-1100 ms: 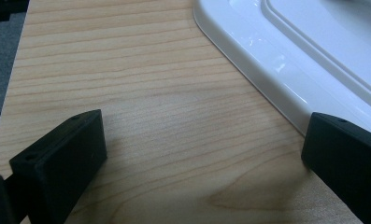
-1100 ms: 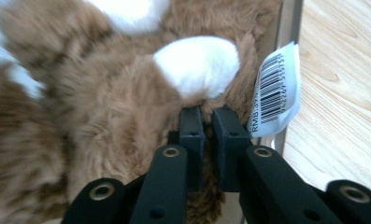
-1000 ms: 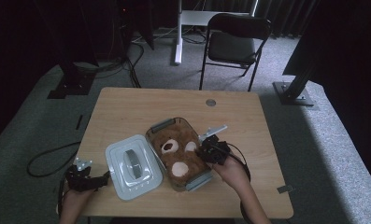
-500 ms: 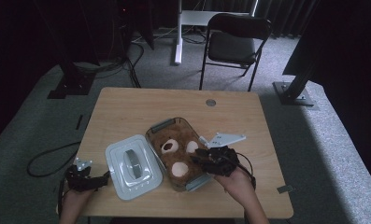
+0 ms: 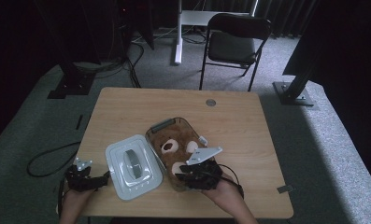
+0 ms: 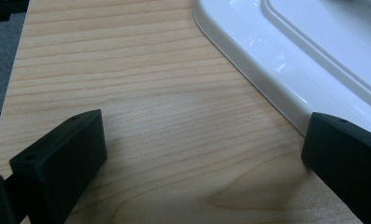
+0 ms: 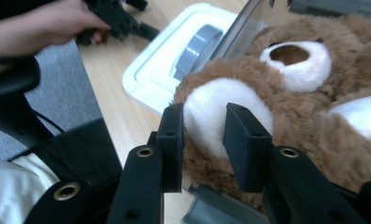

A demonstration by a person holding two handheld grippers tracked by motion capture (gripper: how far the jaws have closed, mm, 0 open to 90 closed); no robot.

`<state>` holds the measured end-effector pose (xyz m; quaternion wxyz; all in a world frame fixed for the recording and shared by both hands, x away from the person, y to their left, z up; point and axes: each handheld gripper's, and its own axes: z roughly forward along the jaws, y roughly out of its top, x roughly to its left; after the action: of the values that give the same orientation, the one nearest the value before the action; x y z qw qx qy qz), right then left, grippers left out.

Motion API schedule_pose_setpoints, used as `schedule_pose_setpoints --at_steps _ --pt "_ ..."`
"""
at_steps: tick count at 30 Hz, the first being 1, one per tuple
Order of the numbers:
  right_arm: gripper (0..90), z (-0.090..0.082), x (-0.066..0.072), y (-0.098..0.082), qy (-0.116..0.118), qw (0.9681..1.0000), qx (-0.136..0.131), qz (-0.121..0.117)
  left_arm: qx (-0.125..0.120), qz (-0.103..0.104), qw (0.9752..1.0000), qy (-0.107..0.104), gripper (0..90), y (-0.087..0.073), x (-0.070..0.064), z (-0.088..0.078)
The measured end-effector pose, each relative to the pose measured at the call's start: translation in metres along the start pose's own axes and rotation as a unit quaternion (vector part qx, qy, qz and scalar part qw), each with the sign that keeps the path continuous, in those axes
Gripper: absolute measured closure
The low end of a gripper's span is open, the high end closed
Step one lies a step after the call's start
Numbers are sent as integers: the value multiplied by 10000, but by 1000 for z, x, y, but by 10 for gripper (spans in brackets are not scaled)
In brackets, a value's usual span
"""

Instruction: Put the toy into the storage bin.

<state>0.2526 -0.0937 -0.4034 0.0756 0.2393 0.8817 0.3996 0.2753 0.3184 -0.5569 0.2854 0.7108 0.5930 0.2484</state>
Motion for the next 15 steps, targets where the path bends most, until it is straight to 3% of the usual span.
schedule_pose_setpoints --at_steps 4,6,10,15 --pt "700 15 -7 2 -158 9997 165 -1 -3 2 10000 1 7 0 0 0" --pt "700 19 -10 3 -103 9997 211 58 -6 -3 10000 1 7 0 0 0" --pt "695 43 -21 9 55 9980 612 116 -7 -1 10000 0 7 0 0 0" --pt "748 66 -19 12 -32 9944 1053 -43 -6 -4 10000 0 7 0 0 0"
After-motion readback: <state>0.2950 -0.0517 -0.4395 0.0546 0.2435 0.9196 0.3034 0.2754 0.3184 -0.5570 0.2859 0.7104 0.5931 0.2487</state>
